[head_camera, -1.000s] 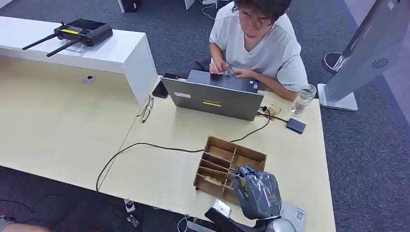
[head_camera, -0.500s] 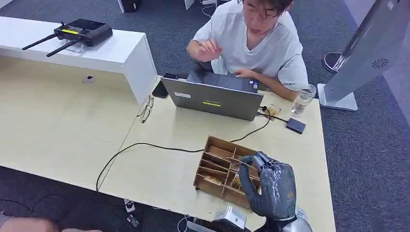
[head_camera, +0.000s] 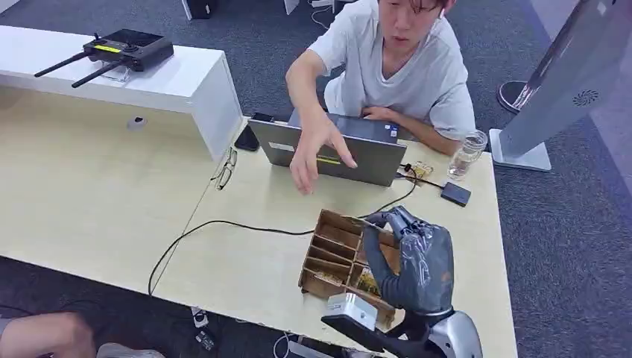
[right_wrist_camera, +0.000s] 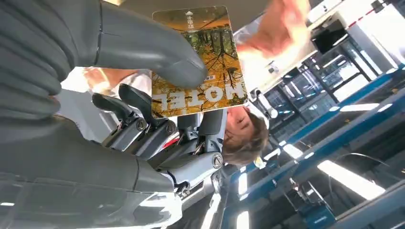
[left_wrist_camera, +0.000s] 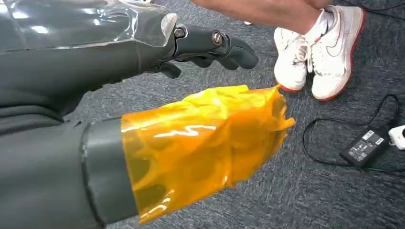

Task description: Pass the card to the sensor for recognition and then transmit it.

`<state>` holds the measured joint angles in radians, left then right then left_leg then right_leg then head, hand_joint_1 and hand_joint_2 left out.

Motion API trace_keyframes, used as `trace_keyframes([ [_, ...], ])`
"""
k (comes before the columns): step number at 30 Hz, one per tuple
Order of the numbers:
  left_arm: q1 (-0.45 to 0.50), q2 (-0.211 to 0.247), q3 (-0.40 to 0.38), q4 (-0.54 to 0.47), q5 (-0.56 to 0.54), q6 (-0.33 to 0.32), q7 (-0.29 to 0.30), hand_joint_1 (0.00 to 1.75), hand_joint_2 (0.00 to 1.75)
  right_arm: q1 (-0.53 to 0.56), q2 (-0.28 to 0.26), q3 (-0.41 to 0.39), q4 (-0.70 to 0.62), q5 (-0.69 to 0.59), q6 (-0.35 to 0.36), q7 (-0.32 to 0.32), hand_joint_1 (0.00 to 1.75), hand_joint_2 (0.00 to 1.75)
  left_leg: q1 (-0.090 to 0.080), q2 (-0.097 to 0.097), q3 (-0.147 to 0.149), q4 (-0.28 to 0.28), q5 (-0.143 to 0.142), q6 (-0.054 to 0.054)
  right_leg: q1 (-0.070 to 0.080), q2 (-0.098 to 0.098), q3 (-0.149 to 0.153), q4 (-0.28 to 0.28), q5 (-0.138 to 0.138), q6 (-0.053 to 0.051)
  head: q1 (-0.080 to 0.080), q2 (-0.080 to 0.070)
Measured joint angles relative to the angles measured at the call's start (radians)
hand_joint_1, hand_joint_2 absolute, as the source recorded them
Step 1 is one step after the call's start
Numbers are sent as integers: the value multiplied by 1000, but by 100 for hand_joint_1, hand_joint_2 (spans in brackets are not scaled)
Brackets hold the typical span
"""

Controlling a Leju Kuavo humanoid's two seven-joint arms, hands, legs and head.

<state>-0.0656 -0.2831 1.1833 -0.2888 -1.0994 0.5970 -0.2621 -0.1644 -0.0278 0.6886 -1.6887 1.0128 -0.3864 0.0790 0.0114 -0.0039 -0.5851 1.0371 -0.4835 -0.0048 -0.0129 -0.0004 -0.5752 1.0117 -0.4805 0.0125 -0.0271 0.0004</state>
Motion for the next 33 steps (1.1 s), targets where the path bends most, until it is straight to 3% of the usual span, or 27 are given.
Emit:
trace_keyframes([
  [15,-17,1,0,4,12,-11,-24,0,0,-157,77,-24,199,-64,20,20,171,175,0,0,0,0,0,0,0,0,0,0,0,0,0,0],
  [16,-18,1,0,6,14,-11,-24,0,0,-163,82,-24,208,-73,22,21,45,175,0,0,0,0,0,0,0,0,0,0,0,0,0,0],
  [17,-19,1,0,6,15,-11,-25,0,0,-169,87,-24,214,-80,25,21,0,175,0,-1,0,0,1,-1,0,0,0,0,0,0,0,0],
  [23,-20,1,0,10,23,-10,-32,0,0,-188,104,-20,235,-146,45,13,0,175,0,0,0,0,1,-1,0,0,0,0,0,0,0,0],
  [24,-20,1,0,10,25,-9,-32,0,0,-190,104,-18,237,-154,45,11,0,0,0,0,0,0,1,-1,0,0,0,0,0,0,0,0],
  [33,-19,2,0,10,31,-6,-32,0,0,-158,111,-15,206,-194,37,-21,0,0,0,-1,0,0,1,-1,0,0,0,0,0,0,0,0],
])
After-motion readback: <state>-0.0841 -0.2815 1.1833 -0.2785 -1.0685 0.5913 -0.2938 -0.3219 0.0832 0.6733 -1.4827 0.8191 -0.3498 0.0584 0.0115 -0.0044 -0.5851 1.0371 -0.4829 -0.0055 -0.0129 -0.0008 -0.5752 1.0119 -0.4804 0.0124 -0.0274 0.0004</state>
